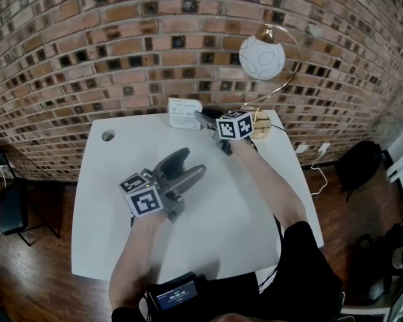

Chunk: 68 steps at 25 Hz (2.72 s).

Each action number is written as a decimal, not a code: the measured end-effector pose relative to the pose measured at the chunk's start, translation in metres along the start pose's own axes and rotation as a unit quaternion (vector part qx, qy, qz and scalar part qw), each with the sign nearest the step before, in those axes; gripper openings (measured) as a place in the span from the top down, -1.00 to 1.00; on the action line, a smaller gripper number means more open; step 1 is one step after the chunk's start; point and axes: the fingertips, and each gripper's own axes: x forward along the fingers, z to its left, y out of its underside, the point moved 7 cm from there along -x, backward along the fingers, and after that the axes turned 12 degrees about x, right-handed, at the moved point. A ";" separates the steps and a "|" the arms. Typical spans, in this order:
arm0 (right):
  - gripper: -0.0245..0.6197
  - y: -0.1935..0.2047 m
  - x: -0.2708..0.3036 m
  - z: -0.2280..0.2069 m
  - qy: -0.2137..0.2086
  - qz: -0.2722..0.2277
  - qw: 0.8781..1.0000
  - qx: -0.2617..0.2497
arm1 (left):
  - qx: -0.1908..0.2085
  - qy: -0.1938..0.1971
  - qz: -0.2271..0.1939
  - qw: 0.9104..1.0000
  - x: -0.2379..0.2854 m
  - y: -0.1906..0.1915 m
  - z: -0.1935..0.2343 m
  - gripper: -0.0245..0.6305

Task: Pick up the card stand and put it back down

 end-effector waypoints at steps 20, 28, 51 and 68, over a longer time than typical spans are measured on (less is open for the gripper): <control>0.51 0.009 -0.005 -0.005 0.071 0.056 0.996 -0.003 | -0.003 -0.005 0.000 1.000 -0.001 0.000 0.003 -0.30; 0.51 0.010 -0.003 -0.010 0.080 0.056 0.995 0.007 | -0.003 -0.004 0.000 1.000 -0.001 0.001 0.003 -0.30; 0.52 0.006 -0.002 -0.010 0.083 0.054 0.995 0.012 | -0.003 -0.005 0.000 1.000 -0.001 0.001 0.004 -0.30; 0.66 0.002 -0.049 0.050 -0.049 -0.010 0.994 0.094 | -0.001 -0.001 -0.004 1.000 -0.002 -0.001 0.002 -0.30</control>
